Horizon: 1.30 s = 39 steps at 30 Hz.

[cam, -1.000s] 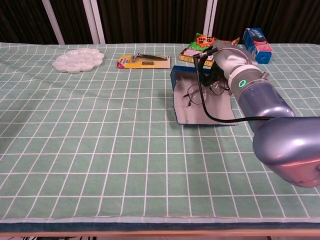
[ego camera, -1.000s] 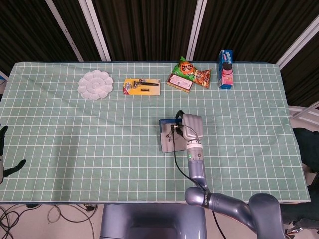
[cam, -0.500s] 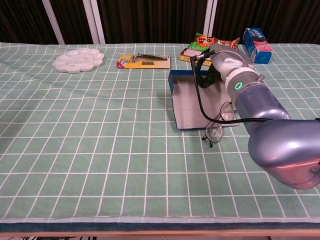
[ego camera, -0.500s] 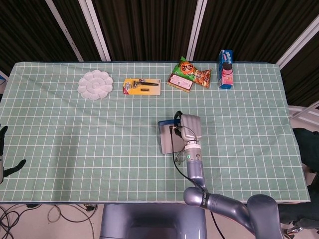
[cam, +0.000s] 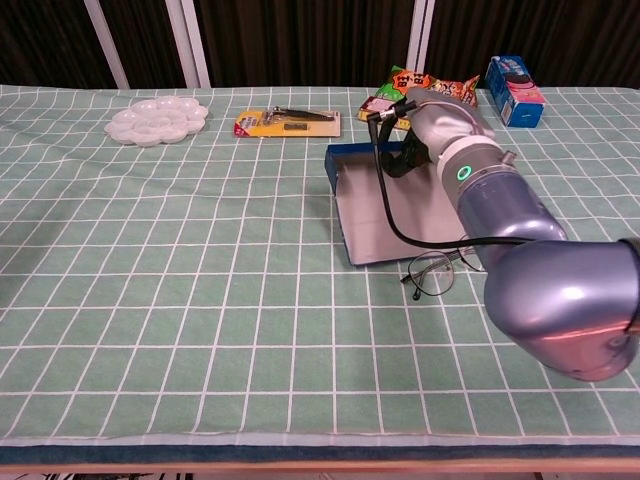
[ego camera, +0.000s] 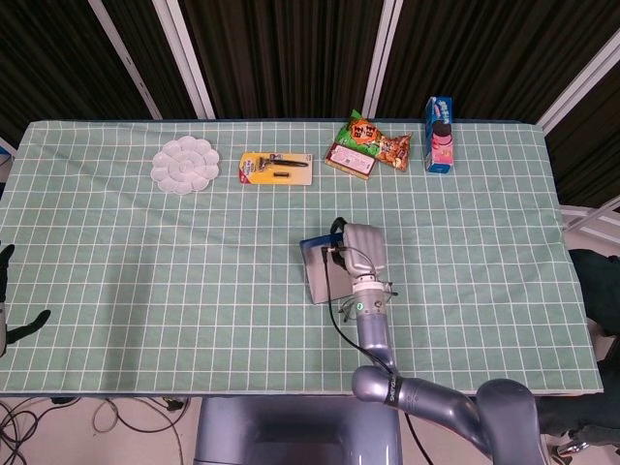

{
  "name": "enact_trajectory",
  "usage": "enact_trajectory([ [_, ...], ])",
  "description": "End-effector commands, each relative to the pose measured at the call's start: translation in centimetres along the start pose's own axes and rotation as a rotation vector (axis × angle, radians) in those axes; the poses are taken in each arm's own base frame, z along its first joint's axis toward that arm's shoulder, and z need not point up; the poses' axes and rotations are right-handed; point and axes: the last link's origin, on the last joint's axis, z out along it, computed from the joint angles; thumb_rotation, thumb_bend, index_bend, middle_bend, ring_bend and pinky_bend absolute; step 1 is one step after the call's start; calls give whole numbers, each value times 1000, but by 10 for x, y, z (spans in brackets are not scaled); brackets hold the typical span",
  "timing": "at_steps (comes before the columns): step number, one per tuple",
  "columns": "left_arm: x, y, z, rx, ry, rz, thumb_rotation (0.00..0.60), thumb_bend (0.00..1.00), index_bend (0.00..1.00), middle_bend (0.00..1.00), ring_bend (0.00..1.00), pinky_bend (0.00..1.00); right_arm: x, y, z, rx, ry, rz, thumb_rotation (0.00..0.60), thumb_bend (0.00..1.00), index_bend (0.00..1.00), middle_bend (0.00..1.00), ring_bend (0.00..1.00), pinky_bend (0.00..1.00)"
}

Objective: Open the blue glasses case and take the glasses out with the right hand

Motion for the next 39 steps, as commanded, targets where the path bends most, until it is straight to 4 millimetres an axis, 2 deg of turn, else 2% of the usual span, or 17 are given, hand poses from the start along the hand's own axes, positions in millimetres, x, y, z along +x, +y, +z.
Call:
enact_trajectory([
  [1, 0, 0, 0, 0, 0, -1, 600, 21, 0, 0, 0, 0, -1, -4, 0, 7, -2, 3, 600, 555, 508, 974, 1000, 944],
  [17, 0, 0, 1, 1, 3, -9, 600, 21, 0, 0, 0, 0, -10, -35, 9, 46, -18, 5, 600, 553, 501, 972, 1000, 944],
  [20, 0, 0, 0, 0, 3, -10, 600, 21, 0, 0, 0, 0, -11, -41, 9, 56, -19, 5, 600, 501, 441, 971, 1000, 944],
  [22, 1, 1, 1, 0, 5, -12, 600, 21, 0, 0, 0, 0, -12, -44, 9, 64, -20, 2, 600, 429, 330, 968, 1000, 944],
  [25, 1, 1, 1, -2, 6, -14, 600, 21, 0, 0, 0, 0, -13, -49, 7, 64, -29, 2, 600, 319, 79, 965, 998, 943],
  [27, 1, 2, 1, -3, 8, -15, 600, 21, 0, 0, 0, 0, -14, -51, 5, 63, -35, -5, 600, 252, 3, 965, 996, 943],
  [30, 1, 1, 1, -3, 10, -19, 600, 21, 0, 0, 0, 0, -14, -52, 3, 62, -38, -9, 600, 194, 0, 965, 995, 943],
  [39, 2, 2, 0, -7, 18, -28, 600, 21, 0, 0, 0, 0, -7, -54, -3, 72, -36, -18, 600, 143, 0, 961, 993, 939],
])
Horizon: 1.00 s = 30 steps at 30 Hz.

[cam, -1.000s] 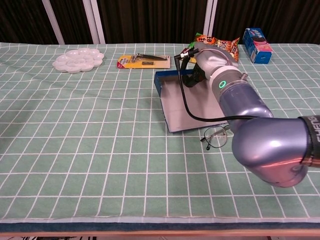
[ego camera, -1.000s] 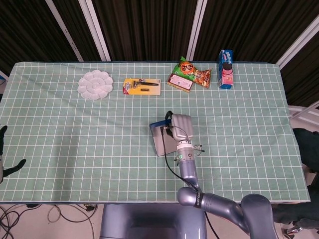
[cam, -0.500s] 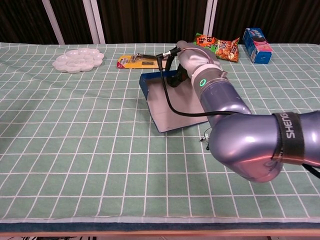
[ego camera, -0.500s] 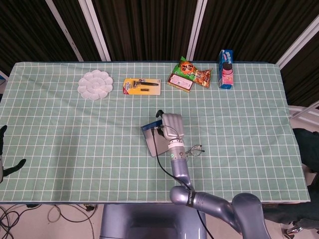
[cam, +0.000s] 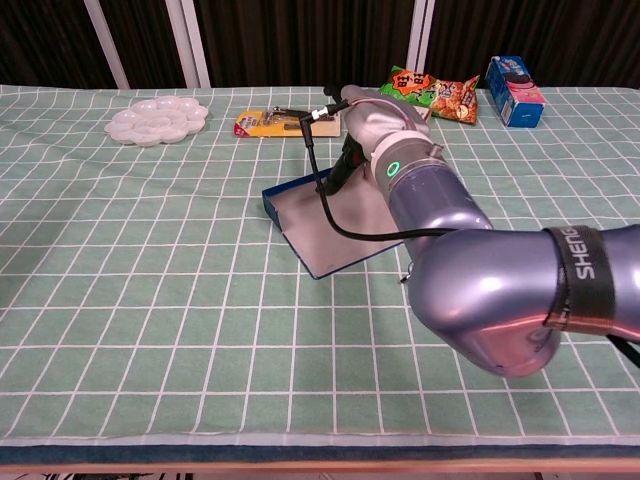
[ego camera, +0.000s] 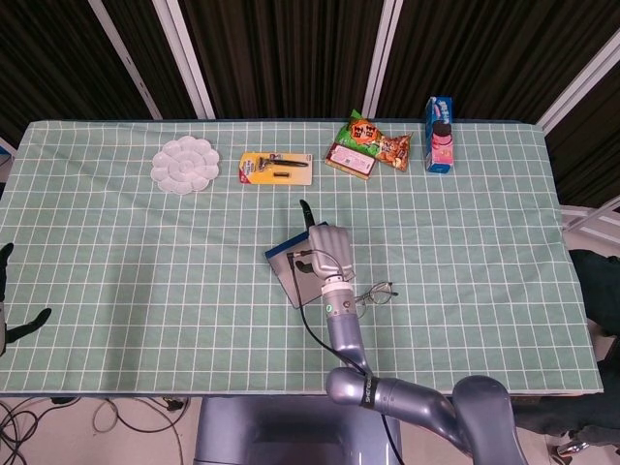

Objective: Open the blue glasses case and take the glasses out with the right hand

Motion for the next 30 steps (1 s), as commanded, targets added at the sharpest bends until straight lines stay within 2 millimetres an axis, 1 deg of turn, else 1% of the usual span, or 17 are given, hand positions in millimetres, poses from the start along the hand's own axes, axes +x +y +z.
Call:
enact_trajectory([
  [1, 1, 0, 0, 0, 4, -3, 600, 21, 0, 0, 0, 0, 5, 1, -2, 2, 9, -4, 600, 143, 0, 959, 990, 937],
  [3, 1, 0, 0, -1, 6, -5, 600, 21, 0, 0, 0, 0, 9, 1, -4, 6, 13, -4, 600, 142, 0, 934, 970, 918],
  [5, 1, 1, 0, -2, 10, -6, 600, 21, 0, 0, 0, 0, 15, 4, -8, 15, 24, -15, 600, 142, 0, 871, 916, 882],
  [7, 2, 1, -1, -3, 11, -8, 600, 21, 0, 0, 0, 0, 22, 11, -13, 22, 30, -36, 600, 142, 0, 750, 819, 811],
  [8, 2, 1, -1, -5, 11, -10, 600, 21, 0, 0, 0, 0, 26, 16, -16, 23, 32, -50, 600, 142, 0, 707, 787, 779],
  [10, 2, 1, -1, -10, 12, -10, 600, 21, 0, 0, 0, 0, 36, 27, -24, 27, 31, -73, 600, 141, 0, 599, 696, 685],
  [12, 2, 2, -2, -17, 9, -10, 600, 21, 0, 0, 0, 0, 47, 41, -33, 27, 28, -98, 600, 141, 0, 462, 558, 536],
  [13, 2, 3, -2, -20, 9, -9, 600, 21, 0, 0, 0, 0, 51, 47, -36, 26, 25, -107, 600, 141, 0, 423, 516, 486],
  [14, 2, 3, -2, -23, 7, -7, 600, 21, 0, 0, 0, 0, 58, 55, -41, 24, 18, -121, 600, 141, 0, 359, 443, 407],
  [15, 1, 3, -2, -26, 3, -5, 600, 21, 0, 0, 0, 0, 64, 63, -46, 21, 9, -130, 600, 139, 0, 306, 370, 358],
  [16, 1, 3, -3, -29, 0, -1, 600, 21, 0, 0, 0, 0, 71, 72, -53, 11, -2, -134, 600, 133, 0, 253, 289, 324],
  [19, 1, 3, -4, -38, -15, 14, 600, 18, 0, 0, 0, 0, 93, 97, -73, -6, -11, -164, 600, 109, 0, 120, 110, 289],
  [21, 1, 3, -5, -42, -24, 26, 600, 17, 0, 0, 0, 0, 108, 114, -89, -19, -1, -188, 600, 97, 0, 63, 63, 278],
  [24, 2, 3, -7, -47, -28, 40, 600, 16, 0, 0, 0, 0, 129, 138, -114, -35, 14, -203, 600, 91, 0, 24, 38, 271],
  [26, 3, 3, -9, -48, -28, 49, 600, 16, 0, 0, 0, 0, 140, 152, -129, -42, 23, -213, 600, 89, 0, 2, 20, 271],
  [30, 5, 3, -12, -57, -26, 61, 600, 16, 0, 0, 0, 0, 161, 186, -164, -60, 50, -242, 600, 86, 0, 0, 1, 263],
])
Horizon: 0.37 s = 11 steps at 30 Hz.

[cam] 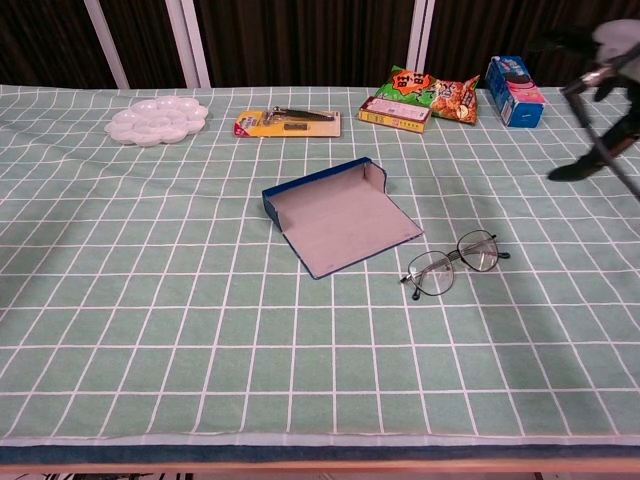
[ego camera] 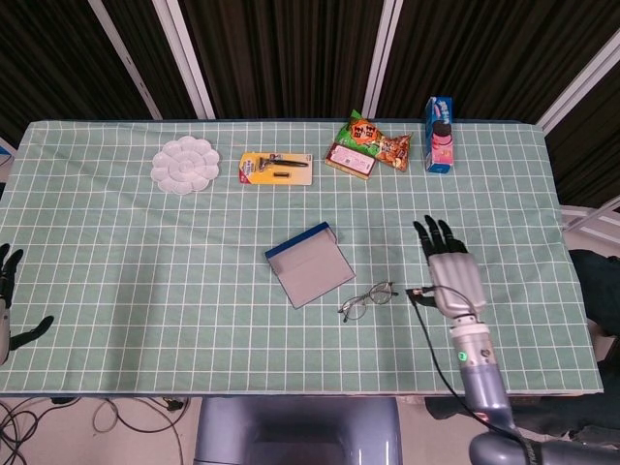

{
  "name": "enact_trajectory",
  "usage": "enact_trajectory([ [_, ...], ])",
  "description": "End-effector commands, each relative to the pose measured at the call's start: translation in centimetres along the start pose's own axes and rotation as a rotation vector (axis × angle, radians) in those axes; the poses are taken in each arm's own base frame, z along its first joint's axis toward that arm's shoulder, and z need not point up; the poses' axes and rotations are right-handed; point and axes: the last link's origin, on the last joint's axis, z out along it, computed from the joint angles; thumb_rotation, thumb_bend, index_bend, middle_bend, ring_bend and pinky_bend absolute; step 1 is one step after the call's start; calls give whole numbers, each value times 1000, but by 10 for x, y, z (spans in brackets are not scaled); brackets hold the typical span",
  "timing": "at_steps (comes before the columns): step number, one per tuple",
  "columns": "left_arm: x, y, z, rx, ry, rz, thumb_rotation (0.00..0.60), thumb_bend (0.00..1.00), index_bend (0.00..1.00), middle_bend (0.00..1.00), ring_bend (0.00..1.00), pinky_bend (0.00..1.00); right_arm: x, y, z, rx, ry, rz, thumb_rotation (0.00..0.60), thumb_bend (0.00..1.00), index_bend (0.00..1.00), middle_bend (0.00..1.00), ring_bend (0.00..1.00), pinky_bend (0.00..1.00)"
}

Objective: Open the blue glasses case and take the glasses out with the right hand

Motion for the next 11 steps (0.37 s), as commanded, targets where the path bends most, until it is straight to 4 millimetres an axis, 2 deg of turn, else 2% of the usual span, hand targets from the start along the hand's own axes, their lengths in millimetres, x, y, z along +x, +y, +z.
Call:
enact_trajectory([
  [1, 1, 0, -2, -6, 2, 5, 600, 16, 0, 0, 0, 0, 11, 42, -45, -31, 9, 0, 600, 86, 0, 0, 0, 261],
  [6, 2, 1, -3, -19, 4, 15, 600, 15, 0, 0, 0, 0, 10, 78, -78, -62, 13, -11, 600, 86, 0, 0, 0, 259],
  [11, 2, 1, -5, -35, -3, 33, 600, 15, 0, 0, 0, 0, 8, 96, -97, -75, 22, 0, 600, 86, 0, 0, 0, 259],
])
